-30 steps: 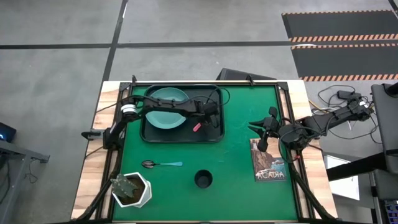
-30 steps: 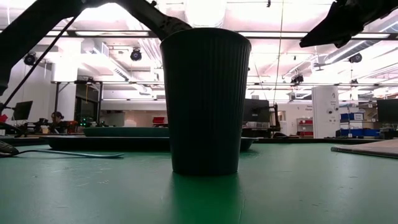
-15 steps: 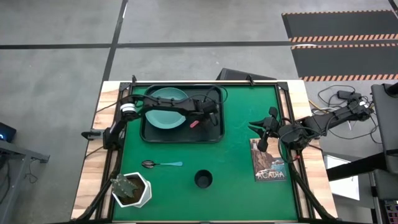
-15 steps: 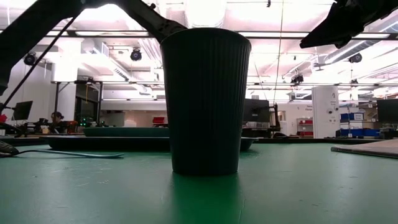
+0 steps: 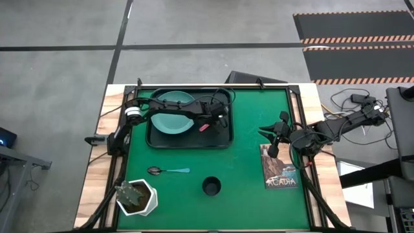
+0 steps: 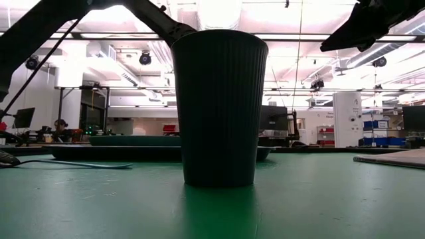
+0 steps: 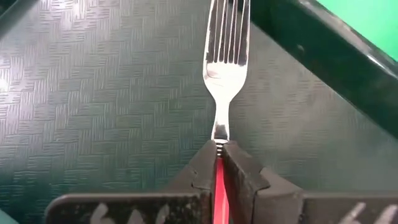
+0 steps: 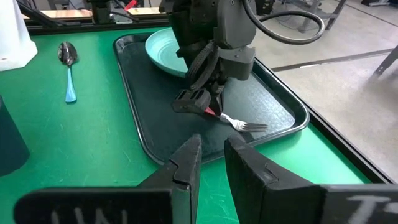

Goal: Pick and place plate/cup/fork/spoon on tray
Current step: Put the pink fork on the black tray

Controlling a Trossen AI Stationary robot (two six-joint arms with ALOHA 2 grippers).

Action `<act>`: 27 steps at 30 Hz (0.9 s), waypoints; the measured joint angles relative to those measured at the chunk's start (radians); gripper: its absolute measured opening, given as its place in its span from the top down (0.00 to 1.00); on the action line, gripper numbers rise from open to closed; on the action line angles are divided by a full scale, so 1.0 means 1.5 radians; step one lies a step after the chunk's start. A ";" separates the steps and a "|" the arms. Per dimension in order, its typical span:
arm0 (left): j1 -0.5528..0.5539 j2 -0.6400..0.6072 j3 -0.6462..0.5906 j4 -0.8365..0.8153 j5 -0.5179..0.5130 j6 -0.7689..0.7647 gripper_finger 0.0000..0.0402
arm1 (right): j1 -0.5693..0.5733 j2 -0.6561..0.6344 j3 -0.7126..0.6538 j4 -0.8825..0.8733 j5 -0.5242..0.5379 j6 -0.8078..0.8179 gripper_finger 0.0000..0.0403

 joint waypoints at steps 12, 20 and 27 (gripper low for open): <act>0.006 -0.022 -0.012 0.004 0.018 0.020 0.76 | 0.000 0.000 0.000 -0.008 0.000 0.000 0.85; 0.006 -0.017 -0.038 0.043 0.018 0.029 0.61 | 0.000 0.000 0.000 -0.007 0.000 0.000 0.85; 0.006 -0.014 -0.054 0.077 0.014 0.035 0.63 | 0.000 0.000 0.000 -0.007 0.000 0.001 0.85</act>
